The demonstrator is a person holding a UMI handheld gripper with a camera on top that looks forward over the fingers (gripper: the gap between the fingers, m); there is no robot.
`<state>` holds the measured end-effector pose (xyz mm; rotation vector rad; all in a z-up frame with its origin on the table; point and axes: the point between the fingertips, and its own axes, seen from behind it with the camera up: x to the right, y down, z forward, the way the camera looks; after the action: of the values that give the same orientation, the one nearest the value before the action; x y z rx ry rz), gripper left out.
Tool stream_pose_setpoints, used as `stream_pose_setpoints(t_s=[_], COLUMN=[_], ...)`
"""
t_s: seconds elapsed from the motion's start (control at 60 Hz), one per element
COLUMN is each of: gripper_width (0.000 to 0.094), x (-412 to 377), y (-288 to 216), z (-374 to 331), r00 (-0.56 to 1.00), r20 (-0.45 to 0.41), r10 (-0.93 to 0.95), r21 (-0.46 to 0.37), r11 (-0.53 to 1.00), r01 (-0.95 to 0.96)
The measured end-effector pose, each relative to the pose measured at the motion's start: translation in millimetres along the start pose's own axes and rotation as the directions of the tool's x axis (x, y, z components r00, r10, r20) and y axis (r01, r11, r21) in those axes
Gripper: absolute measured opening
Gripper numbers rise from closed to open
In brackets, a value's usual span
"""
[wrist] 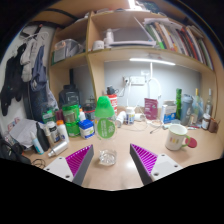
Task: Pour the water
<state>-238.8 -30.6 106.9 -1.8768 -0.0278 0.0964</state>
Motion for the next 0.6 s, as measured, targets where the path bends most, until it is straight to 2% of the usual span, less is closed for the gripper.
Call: stream_pose_setpoints(t_s=[0.133,0.317,0.35,0.417,0.6], gripper_width=[0.0836,0.0792,0.0752,0.0547,0.0471], x=[-7,-20,-23,-18,-16], y=[-1,3,6,10,11], z=[63,120,125,130,130], r00=[1.000,0.999,0.999,0.999,1.000], r20=[-0.025,0.001,0.013,-0.001,-0.004], r10=[0.000,-0.034,-0.043,-0.050,-0.023], r21=[0.033,0.062,0.066,0.058,0.043], r11=[0.999,0.998,0.997,0.997,0.999], r01=[0.001,0.034,0.042,0.050,0.023])
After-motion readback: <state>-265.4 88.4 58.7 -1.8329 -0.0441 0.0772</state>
